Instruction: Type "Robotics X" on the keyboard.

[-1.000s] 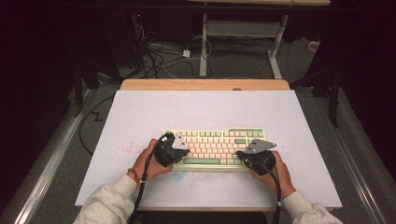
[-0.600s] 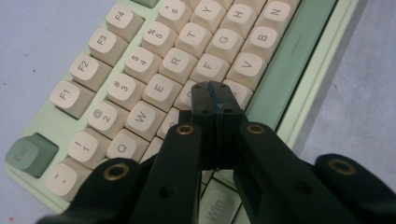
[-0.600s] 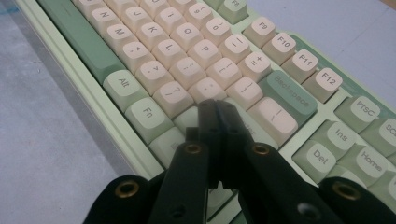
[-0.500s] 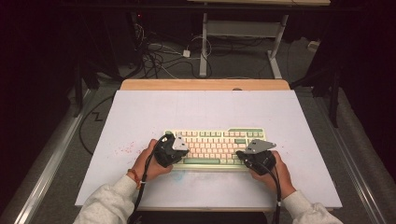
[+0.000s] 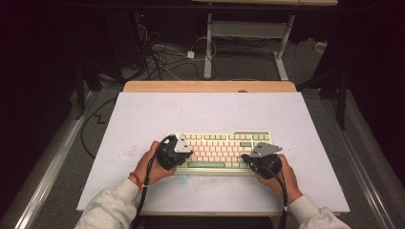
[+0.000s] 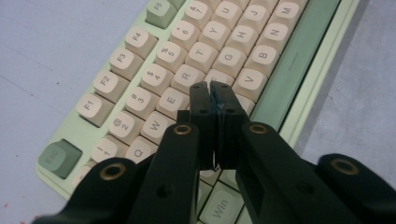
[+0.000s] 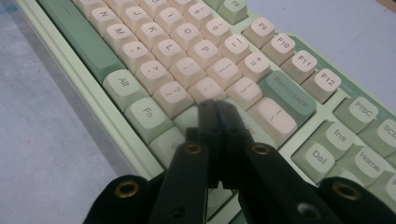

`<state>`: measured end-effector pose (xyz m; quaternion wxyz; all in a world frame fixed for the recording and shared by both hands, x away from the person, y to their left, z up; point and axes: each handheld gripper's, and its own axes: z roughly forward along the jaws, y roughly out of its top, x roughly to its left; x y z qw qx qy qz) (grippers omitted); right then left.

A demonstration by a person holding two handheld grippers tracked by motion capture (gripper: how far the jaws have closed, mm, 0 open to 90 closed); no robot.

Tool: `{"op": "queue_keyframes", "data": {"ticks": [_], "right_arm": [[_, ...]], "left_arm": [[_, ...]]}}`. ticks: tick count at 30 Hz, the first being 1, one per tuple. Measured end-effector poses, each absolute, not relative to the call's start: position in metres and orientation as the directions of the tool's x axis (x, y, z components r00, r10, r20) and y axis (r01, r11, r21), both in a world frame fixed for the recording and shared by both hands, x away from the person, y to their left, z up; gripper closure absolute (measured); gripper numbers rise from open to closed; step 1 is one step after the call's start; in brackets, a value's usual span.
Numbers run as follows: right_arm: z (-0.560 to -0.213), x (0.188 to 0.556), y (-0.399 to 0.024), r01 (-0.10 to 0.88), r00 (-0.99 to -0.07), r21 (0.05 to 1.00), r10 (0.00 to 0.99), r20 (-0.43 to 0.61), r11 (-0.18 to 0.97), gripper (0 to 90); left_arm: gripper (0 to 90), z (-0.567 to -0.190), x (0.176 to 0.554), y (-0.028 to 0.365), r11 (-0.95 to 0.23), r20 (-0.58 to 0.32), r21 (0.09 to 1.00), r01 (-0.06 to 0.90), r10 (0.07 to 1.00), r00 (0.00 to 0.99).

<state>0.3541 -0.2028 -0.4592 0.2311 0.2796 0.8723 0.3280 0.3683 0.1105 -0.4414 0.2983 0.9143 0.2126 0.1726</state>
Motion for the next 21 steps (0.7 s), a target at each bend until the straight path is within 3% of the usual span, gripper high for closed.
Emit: {"op": "queue_keyframes", "data": {"ticks": [6, 12, 16, 21], "right_arm": [[-0.457, 0.353, -0.203, 0.332, -0.746, 0.704, 0.632, -0.213, 0.628, 90.0], [-0.448, 0.353, -0.204, 0.318, -0.739, 0.729, 0.640, -0.209, 0.606, 90.0], [-0.442, 0.353, -0.205, 0.308, -0.734, 0.747, 0.647, -0.208, 0.589, 90.0], [-0.439, 0.354, -0.204, 0.297, -0.723, 0.761, 0.656, -0.214, 0.576, 86.2]], "left_arm": [[82.9, -0.438, 0.369, 0.114, -0.707, 0.194, 0.649, 0.282, 0.512, 0.837], [74.6, -0.434, 0.369, 0.116, -0.685, 0.202, 0.674, 0.278, 0.533, 0.822], [66.0, -0.433, 0.369, 0.116, -0.678, 0.218, 0.682, 0.273, 0.545, 0.810], [48.7, -0.432, 0.366, 0.114, -0.668, 0.249, 0.698, 0.257, 0.564, 0.787]]}}
